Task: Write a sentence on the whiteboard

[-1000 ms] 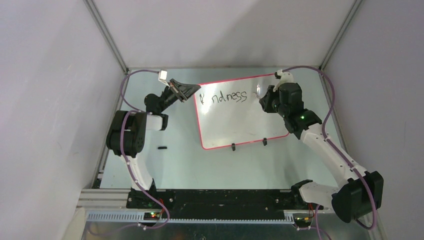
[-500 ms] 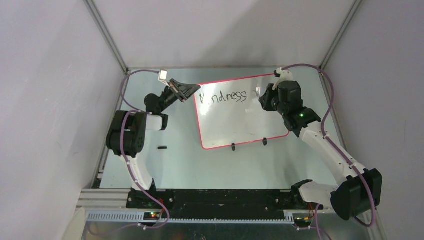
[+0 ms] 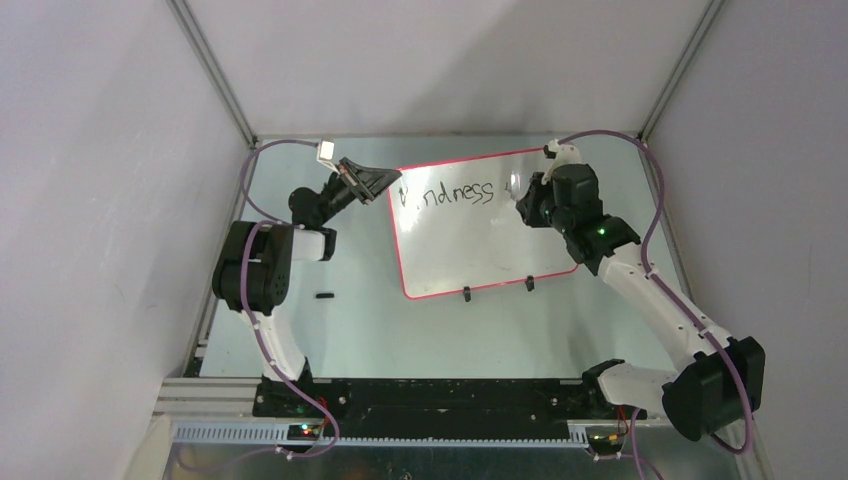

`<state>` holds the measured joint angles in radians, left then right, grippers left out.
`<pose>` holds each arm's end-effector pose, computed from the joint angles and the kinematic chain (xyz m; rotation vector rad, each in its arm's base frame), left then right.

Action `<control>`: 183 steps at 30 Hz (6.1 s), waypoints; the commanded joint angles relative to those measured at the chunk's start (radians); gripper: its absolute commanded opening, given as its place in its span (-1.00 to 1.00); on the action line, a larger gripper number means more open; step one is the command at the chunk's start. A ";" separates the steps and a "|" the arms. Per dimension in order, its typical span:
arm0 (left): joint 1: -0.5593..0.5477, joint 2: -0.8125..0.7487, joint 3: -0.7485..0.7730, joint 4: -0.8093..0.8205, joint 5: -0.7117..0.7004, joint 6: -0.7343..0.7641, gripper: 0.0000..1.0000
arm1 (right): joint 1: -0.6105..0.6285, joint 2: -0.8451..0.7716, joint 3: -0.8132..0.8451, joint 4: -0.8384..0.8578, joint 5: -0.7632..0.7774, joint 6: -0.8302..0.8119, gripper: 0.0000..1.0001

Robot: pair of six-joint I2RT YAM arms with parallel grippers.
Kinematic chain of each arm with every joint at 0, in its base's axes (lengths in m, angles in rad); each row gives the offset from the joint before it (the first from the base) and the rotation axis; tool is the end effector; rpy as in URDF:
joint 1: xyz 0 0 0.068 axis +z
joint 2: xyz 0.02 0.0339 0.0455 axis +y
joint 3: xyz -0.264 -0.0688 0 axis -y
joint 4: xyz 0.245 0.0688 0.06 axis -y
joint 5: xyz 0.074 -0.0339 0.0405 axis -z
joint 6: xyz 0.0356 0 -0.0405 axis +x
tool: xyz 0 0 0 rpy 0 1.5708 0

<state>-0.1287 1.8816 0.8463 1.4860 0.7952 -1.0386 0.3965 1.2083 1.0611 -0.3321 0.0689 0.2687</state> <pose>0.3601 -0.0722 0.2279 0.1890 1.3894 -1.4322 0.2543 0.1038 0.3333 -0.0888 2.0645 0.3423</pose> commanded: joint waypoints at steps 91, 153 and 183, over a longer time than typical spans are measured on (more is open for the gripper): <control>-0.001 -0.052 -0.016 0.042 -0.007 0.081 -1.00 | -0.001 0.043 0.105 -0.065 0.022 -0.007 -1.00; 0.006 -0.057 -0.022 0.042 -0.006 0.086 -1.00 | -0.016 -0.085 0.065 -0.008 -0.040 -0.042 -1.00; 0.005 -0.059 -0.023 0.042 -0.005 0.087 -1.00 | -0.027 0.004 0.090 -0.043 -0.005 -0.058 -1.00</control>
<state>-0.1280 1.8660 0.8322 1.4864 0.7898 -1.0283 0.3756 1.2087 1.1152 -0.3923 0.0456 0.2298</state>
